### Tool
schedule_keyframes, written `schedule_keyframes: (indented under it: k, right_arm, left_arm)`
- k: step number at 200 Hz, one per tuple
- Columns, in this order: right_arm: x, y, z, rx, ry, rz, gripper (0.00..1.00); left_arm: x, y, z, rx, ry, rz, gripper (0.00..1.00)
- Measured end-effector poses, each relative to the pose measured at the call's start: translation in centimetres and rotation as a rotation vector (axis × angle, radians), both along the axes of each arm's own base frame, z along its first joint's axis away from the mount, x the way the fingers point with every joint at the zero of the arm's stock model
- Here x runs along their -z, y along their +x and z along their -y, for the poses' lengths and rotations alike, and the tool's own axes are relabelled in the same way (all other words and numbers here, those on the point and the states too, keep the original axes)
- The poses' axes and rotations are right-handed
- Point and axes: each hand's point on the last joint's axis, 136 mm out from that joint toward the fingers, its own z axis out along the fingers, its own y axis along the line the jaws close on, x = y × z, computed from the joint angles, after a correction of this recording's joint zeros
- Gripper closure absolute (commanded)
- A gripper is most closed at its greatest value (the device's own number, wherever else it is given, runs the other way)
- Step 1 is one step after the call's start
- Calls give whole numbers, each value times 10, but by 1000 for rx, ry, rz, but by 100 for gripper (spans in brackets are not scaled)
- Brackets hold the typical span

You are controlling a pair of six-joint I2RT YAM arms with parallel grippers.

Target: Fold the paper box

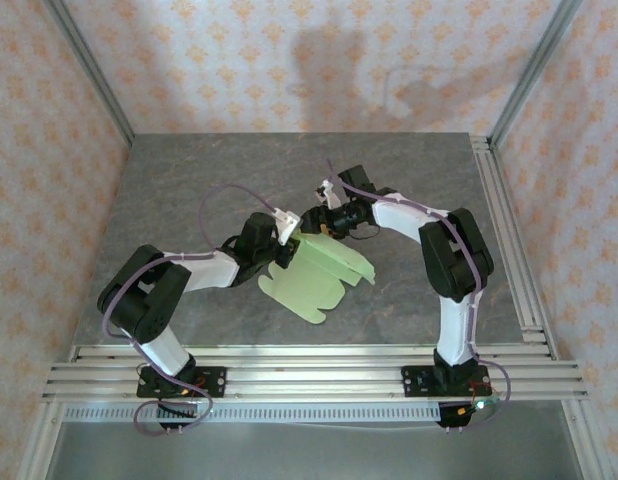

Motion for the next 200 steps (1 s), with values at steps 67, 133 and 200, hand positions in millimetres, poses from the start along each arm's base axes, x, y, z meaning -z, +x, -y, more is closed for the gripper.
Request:
schedule_keyframes:
  k: [67, 133, 200]
  right_arm:
    - [-1, 5, 4, 27, 33, -30, 36]
    - [-1, 1, 4, 28, 59, -69, 38]
    - [-1, 2, 5, 46, 72, -94, 39]
  left_arm:
    - [10, 3, 0, -20, -21, 0, 72]
    - [19, 7, 0, -48, -36, 1, 70]
    - [21, 13, 6, -50, -70, -2, 88]
